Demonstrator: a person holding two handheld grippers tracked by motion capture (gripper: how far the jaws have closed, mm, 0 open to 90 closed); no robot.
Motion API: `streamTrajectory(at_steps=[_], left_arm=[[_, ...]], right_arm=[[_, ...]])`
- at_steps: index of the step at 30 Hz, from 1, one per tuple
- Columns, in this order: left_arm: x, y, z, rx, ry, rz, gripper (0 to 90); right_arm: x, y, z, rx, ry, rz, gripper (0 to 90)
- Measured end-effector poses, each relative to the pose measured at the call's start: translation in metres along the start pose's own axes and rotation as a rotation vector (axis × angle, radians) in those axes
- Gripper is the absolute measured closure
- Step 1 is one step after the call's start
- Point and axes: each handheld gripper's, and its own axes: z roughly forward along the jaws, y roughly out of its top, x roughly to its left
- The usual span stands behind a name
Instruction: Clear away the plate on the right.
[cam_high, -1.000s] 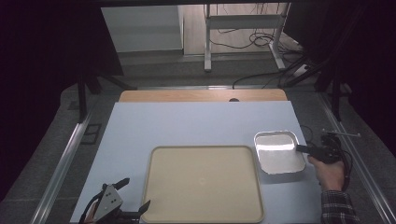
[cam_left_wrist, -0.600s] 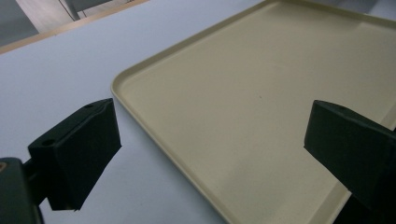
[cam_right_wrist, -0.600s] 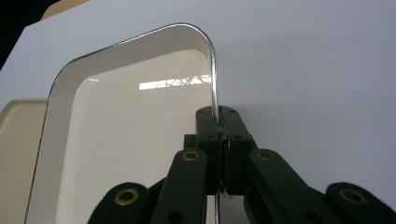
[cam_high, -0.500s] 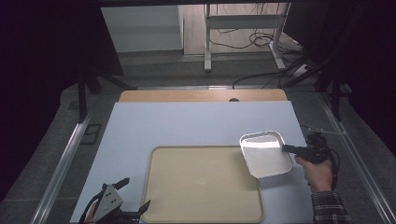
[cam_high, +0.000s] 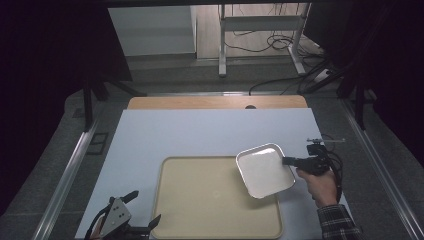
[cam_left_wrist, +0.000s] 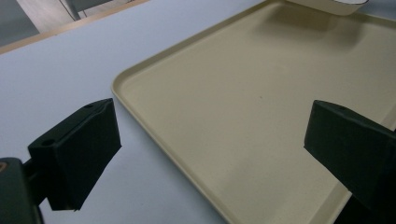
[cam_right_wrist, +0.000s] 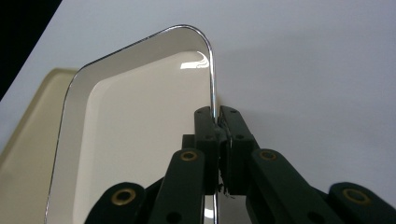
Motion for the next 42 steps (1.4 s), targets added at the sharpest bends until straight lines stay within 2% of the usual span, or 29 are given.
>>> streamTrajectory(at_steps=[13, 33, 37, 42], left_arm=[[0.0, 0.0, 0.0, 0.002, 0.0, 0.0, 3.6], [-0.001, 0.0, 0.0, 0.005, 0.002, 0.007, 3.6], [-0.001, 0.0, 0.0, 0.004, 0.002, 0.007, 3.6], [-0.001, 0.0, 0.0, 0.004, 0.001, 0.009, 3.6]], right_arm=[[0.03, -0.002, 0.03, 0.039, 0.054, -0.014, 87.8], [0.073, -0.009, 0.077, 0.098, 0.05, -0.053, 87.7], [0.078, -0.01, 0.085, 0.112, 0.043, -0.06, 87.6], [0.077, -0.013, 0.094, 0.132, 0.002, -0.079, 87.4]])
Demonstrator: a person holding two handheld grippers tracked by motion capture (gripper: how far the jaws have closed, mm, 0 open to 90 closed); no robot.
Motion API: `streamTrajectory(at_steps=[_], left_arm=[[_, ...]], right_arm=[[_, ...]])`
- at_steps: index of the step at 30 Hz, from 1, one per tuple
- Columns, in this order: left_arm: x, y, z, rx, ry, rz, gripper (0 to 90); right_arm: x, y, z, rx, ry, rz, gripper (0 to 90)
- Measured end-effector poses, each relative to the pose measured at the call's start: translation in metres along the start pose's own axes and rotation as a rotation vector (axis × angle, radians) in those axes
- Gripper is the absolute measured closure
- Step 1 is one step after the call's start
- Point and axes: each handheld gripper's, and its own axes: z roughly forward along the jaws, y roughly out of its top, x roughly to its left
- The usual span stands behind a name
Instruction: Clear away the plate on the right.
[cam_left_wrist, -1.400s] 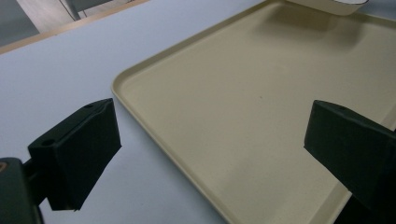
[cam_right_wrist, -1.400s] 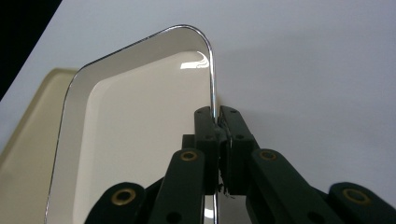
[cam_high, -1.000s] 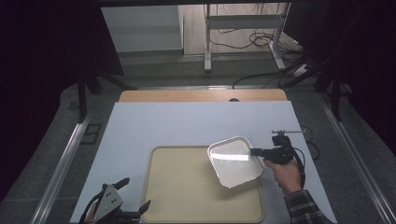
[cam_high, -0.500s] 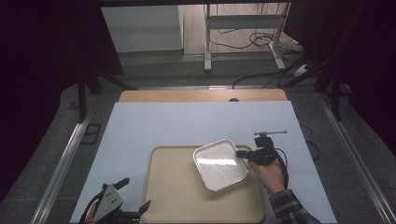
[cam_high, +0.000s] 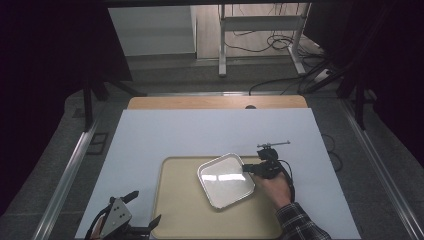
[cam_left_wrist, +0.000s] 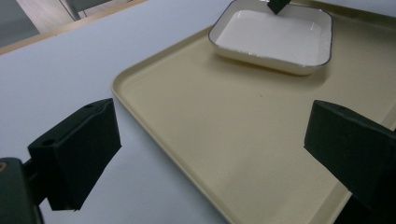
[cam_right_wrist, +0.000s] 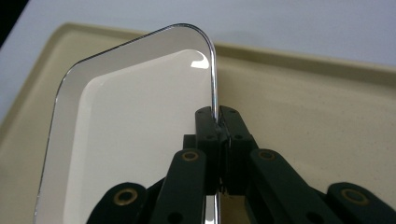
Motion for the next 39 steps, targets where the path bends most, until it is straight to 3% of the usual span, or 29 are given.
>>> streamTrajectory(at_steps=[6, 8, 14, 19, 22, 26, 30, 39], left_arm=[[0.0, 0.0, 0.0, 0.001, 0.0, 0.0, 3.6], [0.0, 0.0, 0.0, 0.0, 0.0, -0.001, 3.6], [0.0, 0.0, 0.0, -0.002, 0.0, -0.003, 3.6], [0.0, 0.0, 0.0, -0.004, 0.0, -0.002, 3.6], [0.0, 0.0, -0.001, -0.004, 0.0, 0.001, 3.6], [0.0, 0.0, 0.0, -0.003, 0.0, 0.001, 3.6], [0.0, 0.0, -0.001, -0.005, -0.001, -0.004, 3.6], [0.0, 0.0, -0.001, -0.004, -0.002, 0.002, 3.6]], right_arm=[[-0.007, -0.001, 0.003, 0.007, -0.021, 0.01, 86.9], [-0.01, -0.001, 0.004, 0.003, -0.016, 0.011, 82.0], [-0.007, 0.001, -0.007, -0.028, -0.052, -0.071, 70.1], [0.002, -0.003, -0.023, -0.08, -0.061, -0.178, 73.8], [0.009, -0.009, -0.031, -0.095, -0.031, -0.235, 81.3], [0.022, -0.019, -0.035, -0.072, 0.008, -0.322, 88.9], [0.04, -0.029, -0.038, -0.045, 0.038, -0.393, 89.3], [0.066, -0.059, -0.038, 0.031, 0.101, -0.479, 89.3]])
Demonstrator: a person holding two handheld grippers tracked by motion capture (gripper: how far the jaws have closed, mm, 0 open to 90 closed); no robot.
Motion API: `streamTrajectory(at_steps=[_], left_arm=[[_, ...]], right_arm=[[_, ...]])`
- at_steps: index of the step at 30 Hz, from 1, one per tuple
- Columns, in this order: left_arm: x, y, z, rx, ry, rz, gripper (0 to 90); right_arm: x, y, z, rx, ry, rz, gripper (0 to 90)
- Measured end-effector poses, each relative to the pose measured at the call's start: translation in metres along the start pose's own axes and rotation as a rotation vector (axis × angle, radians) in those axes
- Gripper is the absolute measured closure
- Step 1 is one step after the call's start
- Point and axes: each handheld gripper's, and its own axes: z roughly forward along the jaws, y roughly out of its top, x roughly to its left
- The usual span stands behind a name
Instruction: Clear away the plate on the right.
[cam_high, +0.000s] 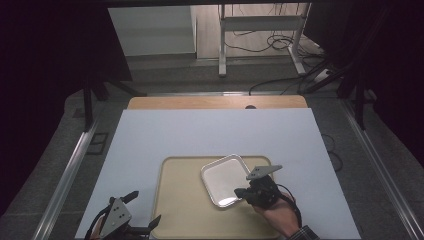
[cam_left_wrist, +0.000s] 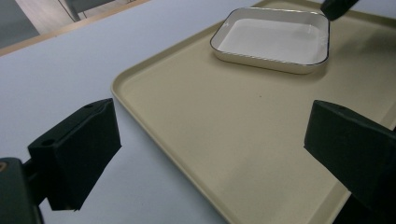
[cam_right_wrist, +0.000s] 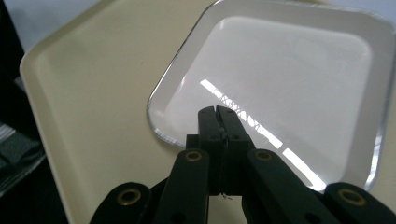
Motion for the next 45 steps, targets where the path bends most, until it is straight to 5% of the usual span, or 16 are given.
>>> streamTrajectory(at_steps=[10, 30, 45], left_arm=[[0.0, 0.0, 0.0, 0.001, 0.0, 0.001, 3.6], [-0.001, 0.0, 0.0, 0.002, 0.002, 0.002, 3.6], [0.0, 0.0, 0.0, 0.001, 0.002, 0.0, 3.6]], right_arm=[[0.001, -0.011, 0.017, 0.096, 0.024, -0.038, 89.3], [0.009, 0.006, 0.041, 0.057, 0.088, -0.059, 89.2], [0.015, 0.016, 0.054, 0.04, 0.075, -0.08, 88.9]])
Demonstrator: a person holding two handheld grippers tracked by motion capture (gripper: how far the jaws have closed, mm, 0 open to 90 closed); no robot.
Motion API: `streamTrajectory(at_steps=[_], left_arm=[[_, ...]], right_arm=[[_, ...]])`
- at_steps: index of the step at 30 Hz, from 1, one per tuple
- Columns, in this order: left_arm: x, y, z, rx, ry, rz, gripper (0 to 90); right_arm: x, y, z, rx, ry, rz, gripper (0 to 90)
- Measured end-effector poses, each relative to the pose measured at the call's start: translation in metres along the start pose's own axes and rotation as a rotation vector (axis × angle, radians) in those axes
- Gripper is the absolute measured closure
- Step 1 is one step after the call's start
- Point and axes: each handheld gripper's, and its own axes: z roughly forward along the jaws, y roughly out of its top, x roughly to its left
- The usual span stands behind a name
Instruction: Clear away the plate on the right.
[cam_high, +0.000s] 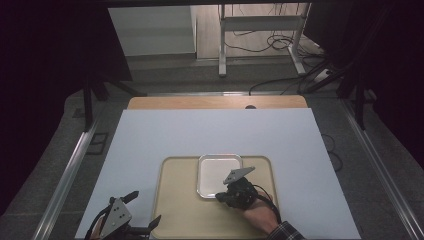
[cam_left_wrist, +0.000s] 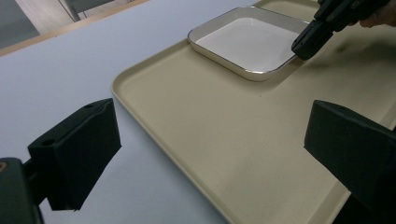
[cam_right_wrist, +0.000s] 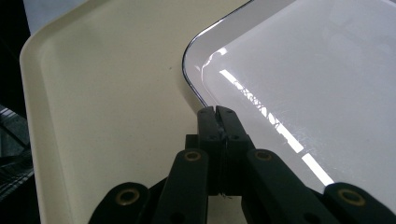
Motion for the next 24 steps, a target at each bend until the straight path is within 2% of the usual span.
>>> streamTrajectory(at_steps=[7, 10, 24], left_arm=[[0.0, 0.0, 0.0, -0.002, 0.0, -0.001, 3.6], [0.0, 0.0, 0.0, -0.003, 0.0, -0.002, 3.6], [0.0, 0.0, 0.0, -0.003, 0.0, -0.001, 3.5]], right_arm=[[0.002, 0.0, 0.0, 0.005, -0.005, -0.006, 86.0], [0.002, 0.0, -0.002, -0.003, -0.001, 0.006, 84.8], [-0.002, 0.002, -0.018, -0.057, -0.024, 0.012, 76.7]])
